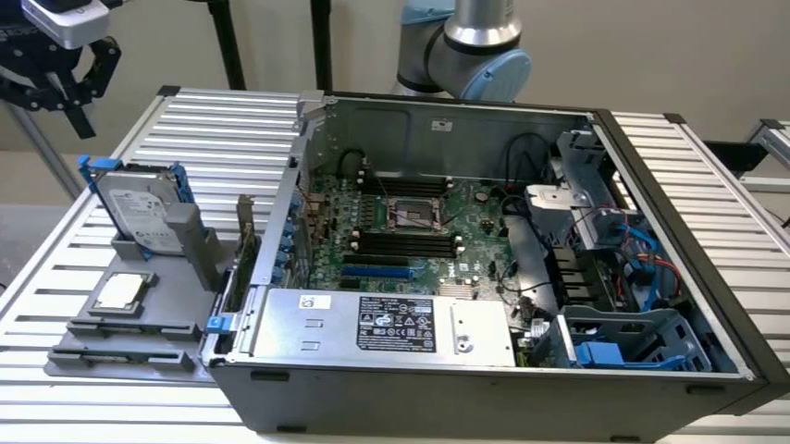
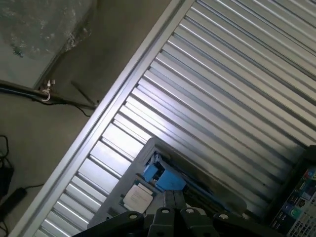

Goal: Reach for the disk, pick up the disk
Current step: 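Reach for the disk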

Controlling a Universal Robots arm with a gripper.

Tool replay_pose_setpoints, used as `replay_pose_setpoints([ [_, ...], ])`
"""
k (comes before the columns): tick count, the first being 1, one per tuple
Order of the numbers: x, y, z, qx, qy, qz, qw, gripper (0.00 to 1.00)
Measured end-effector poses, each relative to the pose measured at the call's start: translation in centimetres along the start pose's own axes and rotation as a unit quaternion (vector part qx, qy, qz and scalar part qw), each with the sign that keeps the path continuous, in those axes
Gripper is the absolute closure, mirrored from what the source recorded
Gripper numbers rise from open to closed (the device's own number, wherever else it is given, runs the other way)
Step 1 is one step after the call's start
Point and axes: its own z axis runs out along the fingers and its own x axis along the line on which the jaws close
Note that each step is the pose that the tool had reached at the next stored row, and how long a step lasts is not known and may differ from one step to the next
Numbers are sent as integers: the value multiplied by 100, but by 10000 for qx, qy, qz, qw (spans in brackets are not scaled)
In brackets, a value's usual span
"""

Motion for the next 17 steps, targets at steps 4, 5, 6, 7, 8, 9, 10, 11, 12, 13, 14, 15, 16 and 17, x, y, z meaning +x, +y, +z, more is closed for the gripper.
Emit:
replay_pose_setpoints([
  [4, 0, 0, 2, -1, 11, -367, 9993, 89],
  [5, 0, 0, 2, -1, 14, -458, 9990, 89],
  [6, 0, 0, 3, -2, 17, -544, 9985, 89],
  [7, 0, 0, 3, -2, 19, -634, 9980, 89],
  [8, 0, 0, 4, -2, 22, -724, 9974, 89],
  [9, 0, 0, 4, -2, 25, -816, 9967, 89],
  [10, 0, -1, 5, -3, 27, -909, 9959, 89],
  [11, 0, -1, 6, -3, 30, -998, 9950, 89],
  [12, 0, -1, 6, -3, 33, -1090, 9940, 89],
  [13, 0, 0, 6, -3, 36, -1179, 9930, 89],
  [14, 0, 0, 7, -3, 38, -1268, 9919, 89],
  [15, 0, 0, 7, -4, 41, -1361, 9907, 89],
  [16, 0, 0, 8, -4, 43, -1449, 9894, 89],
  [17, 0, 0, 8, -4, 46, -1538, 9881, 89],
])
